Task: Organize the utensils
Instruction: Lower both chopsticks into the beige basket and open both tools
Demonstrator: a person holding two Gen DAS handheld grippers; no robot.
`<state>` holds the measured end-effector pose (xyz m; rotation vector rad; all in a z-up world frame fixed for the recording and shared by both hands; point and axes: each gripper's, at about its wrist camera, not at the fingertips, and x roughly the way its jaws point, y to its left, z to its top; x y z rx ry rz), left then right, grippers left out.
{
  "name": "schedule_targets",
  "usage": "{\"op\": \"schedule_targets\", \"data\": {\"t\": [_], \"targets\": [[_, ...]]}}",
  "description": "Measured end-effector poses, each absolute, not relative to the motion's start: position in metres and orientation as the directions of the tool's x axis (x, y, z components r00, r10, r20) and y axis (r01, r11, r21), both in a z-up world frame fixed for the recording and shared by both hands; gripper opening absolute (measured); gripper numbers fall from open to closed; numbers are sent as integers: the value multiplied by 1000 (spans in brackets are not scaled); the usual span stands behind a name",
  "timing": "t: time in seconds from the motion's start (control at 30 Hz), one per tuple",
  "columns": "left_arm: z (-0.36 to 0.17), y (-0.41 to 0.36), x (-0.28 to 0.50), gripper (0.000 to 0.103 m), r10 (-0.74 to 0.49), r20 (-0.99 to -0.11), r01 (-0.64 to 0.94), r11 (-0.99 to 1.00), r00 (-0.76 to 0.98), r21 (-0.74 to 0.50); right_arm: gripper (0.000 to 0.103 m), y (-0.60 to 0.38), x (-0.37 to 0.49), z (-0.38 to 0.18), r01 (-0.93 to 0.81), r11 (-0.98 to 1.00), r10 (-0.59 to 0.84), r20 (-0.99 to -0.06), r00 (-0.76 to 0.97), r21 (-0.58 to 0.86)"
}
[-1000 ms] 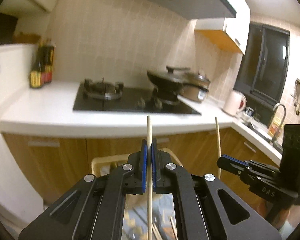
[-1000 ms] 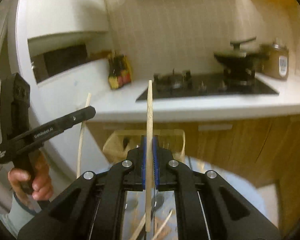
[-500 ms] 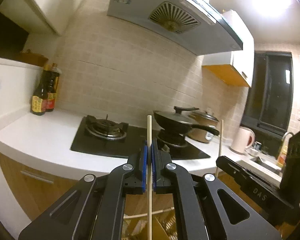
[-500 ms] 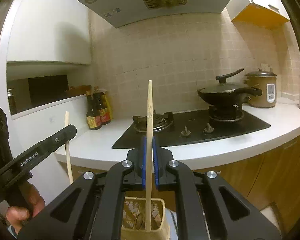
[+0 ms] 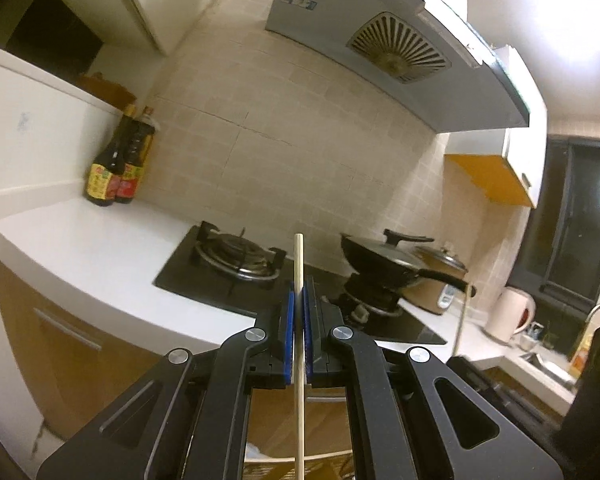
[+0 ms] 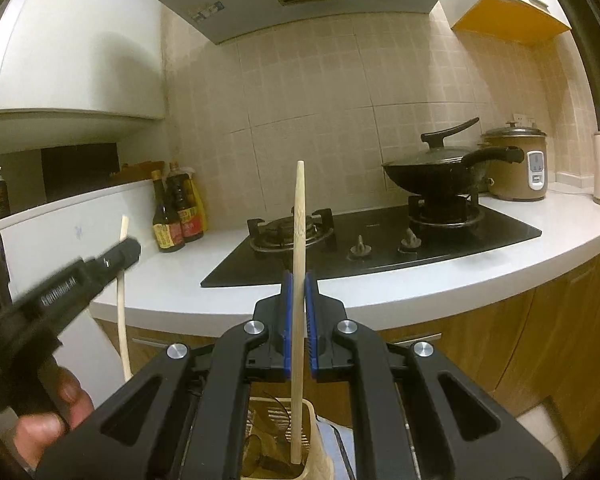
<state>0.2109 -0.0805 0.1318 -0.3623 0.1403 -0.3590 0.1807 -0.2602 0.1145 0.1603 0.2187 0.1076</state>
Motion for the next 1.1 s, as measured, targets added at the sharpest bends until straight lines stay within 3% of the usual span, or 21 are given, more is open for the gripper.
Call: {"op": "schedule_targets", "data": {"t": [0.2,0.5,0.67,0.87,0.93,0.97,1.0,1.1], "targets": [[136,-82,217,2,-373,-33,335,866,927,-370,5,-257,182,110,-85,983,116,-198,973,161],[126,-93,204,2,-285,39,283,910,958,-302,5,-245,182,101,-66,992,83,-166,983,109],[114,-99,197,2,-282,34,280,921,959,-270,5,-243,176,97,-71,993,85,-153,985,94],[104,-85,196,3,-315,-13,295,902,949,-315,6,-245,163,94,-77,994,90,-184,979,79],[104,-78,194,15,-341,-39,310,890,939,-334,16,-249,158,93,-92,991,111,-206,972,101],[104,-76,193,27,-350,-46,315,886,936,-340,29,-251,154,93,-95,989,117,-212,970,111],[104,-74,191,32,-356,-53,317,883,933,-346,44,-253,149,93,-99,988,124,-215,969,122],[105,-65,181,33,-381,-77,329,871,922,-364,47,-257,136,93,-105,985,135,-227,964,139]]}}
